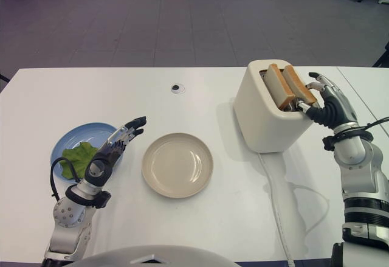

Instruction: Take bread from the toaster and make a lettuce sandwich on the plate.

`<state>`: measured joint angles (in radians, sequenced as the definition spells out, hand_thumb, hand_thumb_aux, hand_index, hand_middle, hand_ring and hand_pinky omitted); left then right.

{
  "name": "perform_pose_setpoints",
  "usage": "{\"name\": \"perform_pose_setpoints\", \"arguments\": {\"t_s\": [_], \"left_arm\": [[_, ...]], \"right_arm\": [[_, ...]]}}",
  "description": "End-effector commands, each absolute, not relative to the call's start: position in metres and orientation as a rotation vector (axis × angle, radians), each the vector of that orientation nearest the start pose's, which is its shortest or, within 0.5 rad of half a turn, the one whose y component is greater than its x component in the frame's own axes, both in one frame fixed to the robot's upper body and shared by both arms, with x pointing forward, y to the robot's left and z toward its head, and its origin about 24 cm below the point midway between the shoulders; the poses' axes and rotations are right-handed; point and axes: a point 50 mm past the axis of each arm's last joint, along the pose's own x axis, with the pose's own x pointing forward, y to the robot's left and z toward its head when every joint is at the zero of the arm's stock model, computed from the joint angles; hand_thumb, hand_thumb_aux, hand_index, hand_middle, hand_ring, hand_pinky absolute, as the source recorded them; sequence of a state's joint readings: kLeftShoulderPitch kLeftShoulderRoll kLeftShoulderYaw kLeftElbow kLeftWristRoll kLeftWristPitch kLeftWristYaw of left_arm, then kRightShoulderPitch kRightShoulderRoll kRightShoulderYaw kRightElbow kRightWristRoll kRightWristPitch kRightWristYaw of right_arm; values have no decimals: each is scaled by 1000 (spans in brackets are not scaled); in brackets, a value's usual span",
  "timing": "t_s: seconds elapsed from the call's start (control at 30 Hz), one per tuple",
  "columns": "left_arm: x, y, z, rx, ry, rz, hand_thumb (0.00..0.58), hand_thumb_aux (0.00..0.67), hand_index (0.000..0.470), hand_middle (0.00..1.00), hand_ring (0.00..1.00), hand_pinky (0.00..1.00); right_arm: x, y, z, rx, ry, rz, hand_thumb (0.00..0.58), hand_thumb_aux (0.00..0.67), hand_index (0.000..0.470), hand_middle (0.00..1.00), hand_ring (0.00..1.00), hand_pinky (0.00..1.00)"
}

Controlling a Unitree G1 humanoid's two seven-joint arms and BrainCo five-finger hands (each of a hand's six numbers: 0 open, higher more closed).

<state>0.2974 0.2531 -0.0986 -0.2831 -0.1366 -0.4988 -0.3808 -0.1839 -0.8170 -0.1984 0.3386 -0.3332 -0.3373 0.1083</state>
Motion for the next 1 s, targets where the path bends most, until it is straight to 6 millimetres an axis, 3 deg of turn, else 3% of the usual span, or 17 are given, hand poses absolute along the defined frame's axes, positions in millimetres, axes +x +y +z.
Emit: {"name": "perform_pose_setpoints", "arguments": {"t_s": [0.03, 0.23, 0.33, 0.43, 0.53, 0.8, 1.0], "left_arm": [[179, 154, 87, 168, -441, -485, 0, 0, 0, 0, 0, 0], [179, 154, 87, 168, -441, -485, 0, 0, 0, 0, 0, 0], [180, 154, 86, 168, -441, -484, 0, 0, 0, 0, 0, 0], [181, 154, 85, 166, -441, -482, 0, 0, 0, 0, 0, 0], [182, 153, 85, 164, -443, -483, 0, 0, 0, 0, 0, 0], [186, 152, 85, 158, -448, -488, 0, 0, 0, 0, 0, 0], [187, 152, 85, 157, -450, -491, 0, 0, 0, 0, 0, 0]], "right_arm": [[273, -326, 141, -1092, -146, -43, 580, 670, 470, 0, 0, 0], [275, -325, 158, -886, -247, -113, 580, 670, 470, 0, 0, 0], [276, -331, 184, -709, -351, -197, 580, 670, 470, 0, 0, 0], [272, -336, 226, -518, -522, -260, 580, 670, 470, 0, 0, 0], [266, -318, 249, -392, -624, -147, 580, 670, 470, 0, 0, 0], [250, -241, 226, -294, -509, 398, 580, 670, 470, 0, 0, 0], [238, -197, 190, -287, -357, 688, 580, 670, 470, 0, 0, 0]]}}
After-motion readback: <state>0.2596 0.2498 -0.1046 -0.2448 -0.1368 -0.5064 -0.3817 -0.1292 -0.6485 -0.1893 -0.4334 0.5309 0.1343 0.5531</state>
